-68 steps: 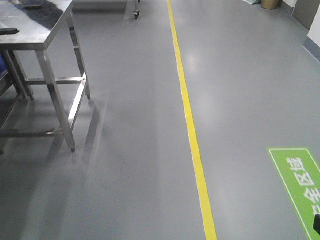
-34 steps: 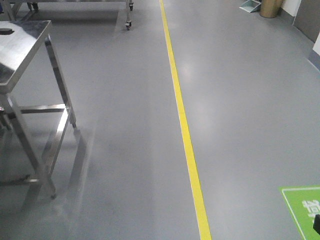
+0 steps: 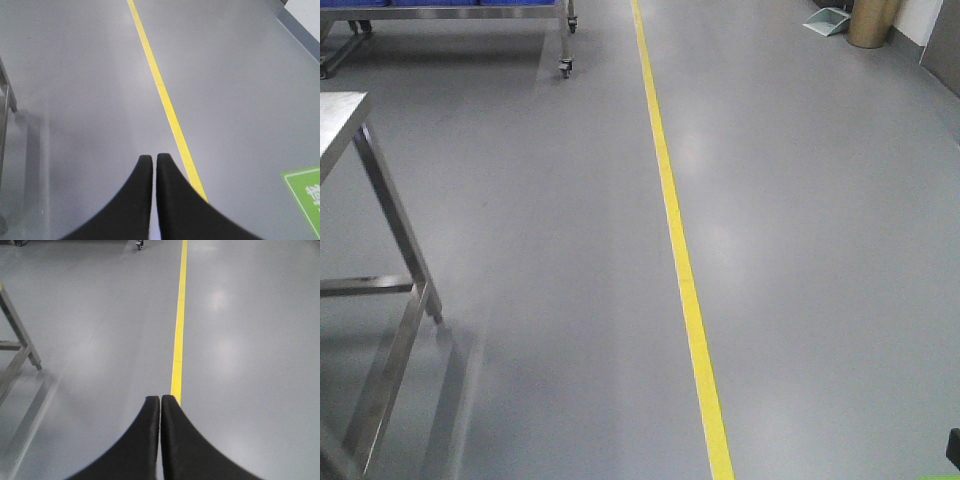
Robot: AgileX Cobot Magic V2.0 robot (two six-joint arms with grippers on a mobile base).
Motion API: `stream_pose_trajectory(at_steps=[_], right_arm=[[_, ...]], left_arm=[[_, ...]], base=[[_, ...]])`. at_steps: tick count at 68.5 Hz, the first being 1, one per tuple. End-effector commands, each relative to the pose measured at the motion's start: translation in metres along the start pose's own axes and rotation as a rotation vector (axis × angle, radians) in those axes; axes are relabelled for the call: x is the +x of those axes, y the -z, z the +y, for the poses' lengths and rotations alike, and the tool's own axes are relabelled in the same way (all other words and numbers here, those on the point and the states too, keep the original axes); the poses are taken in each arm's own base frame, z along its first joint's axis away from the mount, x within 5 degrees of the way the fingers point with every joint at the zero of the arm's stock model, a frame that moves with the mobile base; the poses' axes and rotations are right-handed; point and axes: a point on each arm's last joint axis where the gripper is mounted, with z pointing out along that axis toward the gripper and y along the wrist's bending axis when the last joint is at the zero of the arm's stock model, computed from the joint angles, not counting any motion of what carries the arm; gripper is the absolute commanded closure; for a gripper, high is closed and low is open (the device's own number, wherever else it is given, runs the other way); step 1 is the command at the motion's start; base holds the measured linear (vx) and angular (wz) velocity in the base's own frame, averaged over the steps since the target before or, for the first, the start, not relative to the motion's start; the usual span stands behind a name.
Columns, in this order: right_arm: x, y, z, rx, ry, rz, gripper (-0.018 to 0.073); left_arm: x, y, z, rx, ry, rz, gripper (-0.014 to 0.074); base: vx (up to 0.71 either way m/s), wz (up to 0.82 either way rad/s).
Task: Move and align brake pads A on conveyor
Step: 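Drive along the yellow floor line back toward the steel table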
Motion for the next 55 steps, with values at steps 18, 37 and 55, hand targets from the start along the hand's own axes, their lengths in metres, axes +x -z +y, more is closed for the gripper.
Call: stream_pose_trajectory(at_steps=[18,37,55], right_arm=[[-0.0143,0.0027,-0.0005,0.006,0.012,-0.087,0.0569],[-0.0143,0.0027,-0.0005,0.006,0.012,-0.087,0.0569],[-0.0143,0.0027,-0.0005,0.006,0.012,-0.087,0.0569]], left_arm=[[-0.0119,0.0031,-0.0038,0.027,0.002,-0.079,0.0603],[-0.0119,0.0031,-0.0038,0.027,0.002,-0.078,0.0603],[-0.0119,0.0031,-0.0039,0.027,0.002,-0.079,0.0603]], base=[[0.61,-0.09],[0.6,-0.08],[0.59,0.0]])
